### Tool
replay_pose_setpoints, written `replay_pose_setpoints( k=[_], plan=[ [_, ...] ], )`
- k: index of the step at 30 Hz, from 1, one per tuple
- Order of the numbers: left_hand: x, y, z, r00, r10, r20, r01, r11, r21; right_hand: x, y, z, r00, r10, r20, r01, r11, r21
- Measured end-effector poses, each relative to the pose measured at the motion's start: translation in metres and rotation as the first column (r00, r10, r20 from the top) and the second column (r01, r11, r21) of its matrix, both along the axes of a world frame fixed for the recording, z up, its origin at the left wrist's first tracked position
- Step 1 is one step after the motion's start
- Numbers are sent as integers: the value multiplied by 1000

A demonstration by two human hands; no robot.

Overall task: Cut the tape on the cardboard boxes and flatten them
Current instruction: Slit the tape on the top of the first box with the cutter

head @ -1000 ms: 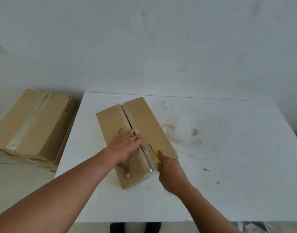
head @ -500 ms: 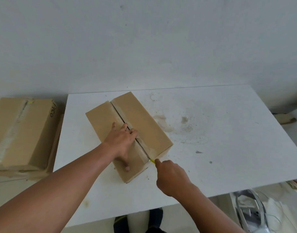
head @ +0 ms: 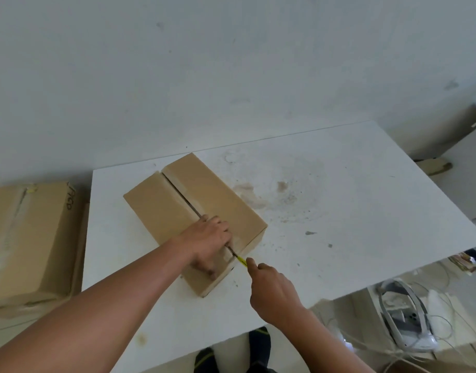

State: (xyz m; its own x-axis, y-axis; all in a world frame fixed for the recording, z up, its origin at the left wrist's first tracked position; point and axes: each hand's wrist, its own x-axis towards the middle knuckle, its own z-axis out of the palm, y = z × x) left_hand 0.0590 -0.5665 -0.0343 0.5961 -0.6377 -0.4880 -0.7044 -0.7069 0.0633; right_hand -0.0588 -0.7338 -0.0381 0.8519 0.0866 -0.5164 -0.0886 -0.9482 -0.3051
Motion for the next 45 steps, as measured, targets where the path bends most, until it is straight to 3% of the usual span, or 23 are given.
replay_pose_setpoints(
  k=[5,15,20,23,26,28,29,31,33,36,39,42,45],
  plan=[
    [3,-6,3,1000,19,-21,-19,1000,0,-6,1,-6,994,-101,-39,106,984,146],
    [1,-10,3,1000,-4,-10,5,996,88,-14,7,-20,963,-257,-84,270,921,281],
    [2,-11,4,999,30,-41,-27,997,75,-24,34,-16,858,-452,-242,513,737,440],
    [3,-9,8,994,68,-80,-66,997,33,-26,39,-8,798,-493,-347,601,610,517],
    [4,-7,16,989,99,-113,-99,995,10,-21,34,-7,765,-505,-400,643,554,529],
    [4,-5,22,980,142,-141,-145,989,-10,-24,38,-9,795,-509,-329,604,621,499],
    [5,-4,24,966,190,-173,-199,980,-32,-26,39,-13,844,-487,-224,533,716,452],
    [7,-4,28,918,300,-258,-327,942,-68,-32,36,-24,943,-334,1,320,905,281],
    [12,-5,29,903,351,-247,-381,920,-88,-30,26,-28,972,-197,126,185,978,96],
    [21,-15,28,942,319,-100,-324,945,-44,-22,11,-27,958,-75,278,91,995,-43],
    [25,-27,23,989,146,27,-148,987,70,-12,0,-26,960,-14,281,35,997,-69],
    [27,-40,20,999,18,39,-23,990,138,-3,-12,-24,966,7,260,14,997,-80],
    [29,-48,21,1000,1,-8,0,991,134,3,-20,-23,964,42,261,-12,993,-114]
  ],
)
